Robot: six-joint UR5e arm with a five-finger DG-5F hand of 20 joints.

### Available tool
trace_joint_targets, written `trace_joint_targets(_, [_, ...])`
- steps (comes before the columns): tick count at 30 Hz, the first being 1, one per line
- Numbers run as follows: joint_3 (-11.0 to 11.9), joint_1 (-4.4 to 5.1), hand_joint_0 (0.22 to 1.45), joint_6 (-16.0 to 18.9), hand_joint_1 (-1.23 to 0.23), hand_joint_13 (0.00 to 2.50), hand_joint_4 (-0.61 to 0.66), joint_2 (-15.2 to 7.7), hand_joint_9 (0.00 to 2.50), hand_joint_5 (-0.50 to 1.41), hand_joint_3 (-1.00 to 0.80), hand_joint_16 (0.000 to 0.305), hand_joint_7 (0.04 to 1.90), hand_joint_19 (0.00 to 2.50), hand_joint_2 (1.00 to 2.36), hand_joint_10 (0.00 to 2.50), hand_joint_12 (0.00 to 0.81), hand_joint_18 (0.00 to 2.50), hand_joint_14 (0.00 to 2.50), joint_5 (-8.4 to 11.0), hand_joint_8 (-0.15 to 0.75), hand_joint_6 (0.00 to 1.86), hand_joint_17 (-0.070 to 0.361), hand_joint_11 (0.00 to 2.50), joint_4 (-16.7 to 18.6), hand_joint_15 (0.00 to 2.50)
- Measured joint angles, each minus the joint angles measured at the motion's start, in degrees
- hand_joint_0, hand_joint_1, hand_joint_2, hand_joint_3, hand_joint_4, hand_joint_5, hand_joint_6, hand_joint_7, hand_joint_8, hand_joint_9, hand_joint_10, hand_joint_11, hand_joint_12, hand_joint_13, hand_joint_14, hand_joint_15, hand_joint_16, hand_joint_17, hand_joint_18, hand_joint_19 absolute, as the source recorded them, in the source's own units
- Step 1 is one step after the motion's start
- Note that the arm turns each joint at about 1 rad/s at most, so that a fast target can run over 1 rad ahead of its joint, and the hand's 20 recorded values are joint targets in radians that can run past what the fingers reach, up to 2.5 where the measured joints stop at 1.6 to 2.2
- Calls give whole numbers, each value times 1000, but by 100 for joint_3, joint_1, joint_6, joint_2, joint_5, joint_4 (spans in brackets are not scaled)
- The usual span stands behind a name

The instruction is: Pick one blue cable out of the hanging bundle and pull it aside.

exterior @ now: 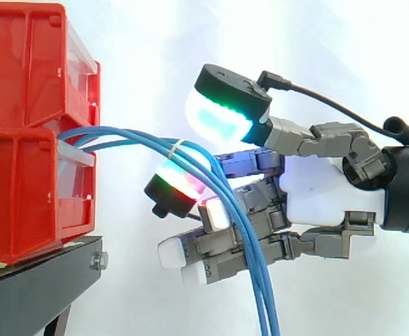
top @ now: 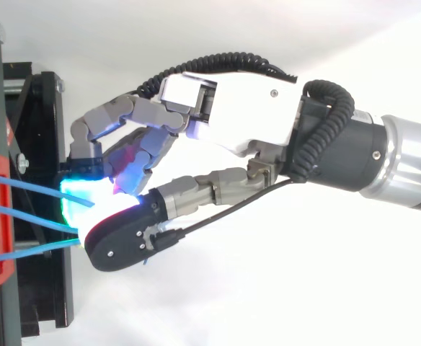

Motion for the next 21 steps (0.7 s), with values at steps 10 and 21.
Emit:
trace_joint_targets(10, [0,-2,573,0,-708,800,119,0,1241,-102,-155,37,1222,289,1023,21,350,609,12,-3,297,886,84,568,0,324])
trace_joint_targets(21, [0,0,583,-15,-719,823,49,1,1247,-81,-96,41,1241,271,1020,18,365,646,12,10,299,884,92,537,-21,325])
